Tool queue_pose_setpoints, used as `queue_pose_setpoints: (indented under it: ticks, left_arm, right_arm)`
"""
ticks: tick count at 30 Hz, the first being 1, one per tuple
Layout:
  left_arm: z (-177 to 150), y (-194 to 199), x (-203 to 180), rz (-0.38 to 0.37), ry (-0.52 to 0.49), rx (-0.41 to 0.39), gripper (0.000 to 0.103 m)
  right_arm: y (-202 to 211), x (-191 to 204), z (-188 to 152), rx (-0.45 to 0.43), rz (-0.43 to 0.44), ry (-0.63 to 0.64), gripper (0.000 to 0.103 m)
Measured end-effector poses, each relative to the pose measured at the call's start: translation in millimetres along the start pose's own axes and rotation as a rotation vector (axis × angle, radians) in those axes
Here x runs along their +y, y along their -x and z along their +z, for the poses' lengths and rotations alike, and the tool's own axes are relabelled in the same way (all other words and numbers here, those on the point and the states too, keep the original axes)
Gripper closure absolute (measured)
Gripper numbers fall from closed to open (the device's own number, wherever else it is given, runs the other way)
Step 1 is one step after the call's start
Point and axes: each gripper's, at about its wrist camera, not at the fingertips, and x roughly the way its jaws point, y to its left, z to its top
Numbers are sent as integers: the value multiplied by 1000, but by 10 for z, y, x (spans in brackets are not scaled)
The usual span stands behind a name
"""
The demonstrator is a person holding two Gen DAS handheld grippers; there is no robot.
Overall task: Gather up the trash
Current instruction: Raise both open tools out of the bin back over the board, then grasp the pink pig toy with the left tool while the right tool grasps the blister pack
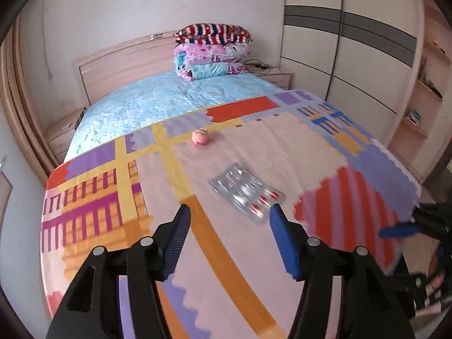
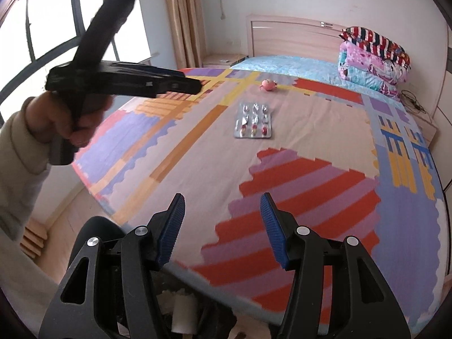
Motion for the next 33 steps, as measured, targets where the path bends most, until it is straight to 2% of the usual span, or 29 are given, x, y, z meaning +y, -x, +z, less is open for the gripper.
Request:
queue_pose_setpoints:
  ticks: [10, 19, 25, 33]
  left_arm:
    - [505, -682, 279, 1, -6, 17, 47]
    - [739, -1337, 482, -23, 17, 49, 47]
    - [793, -1566, 626, -30, 47, 63, 47]
    - [850, -1728, 677, -50, 47, 65, 48]
  right_arm:
    - [-283, -158, 194, 20, -6, -4, 48]
    - [-540, -304, 465, 27, -24, -9, 46]
    - [-808, -394, 738, 45, -17, -9, 46]
    - [-1006, -368, 853, 65, -8, -6, 46]
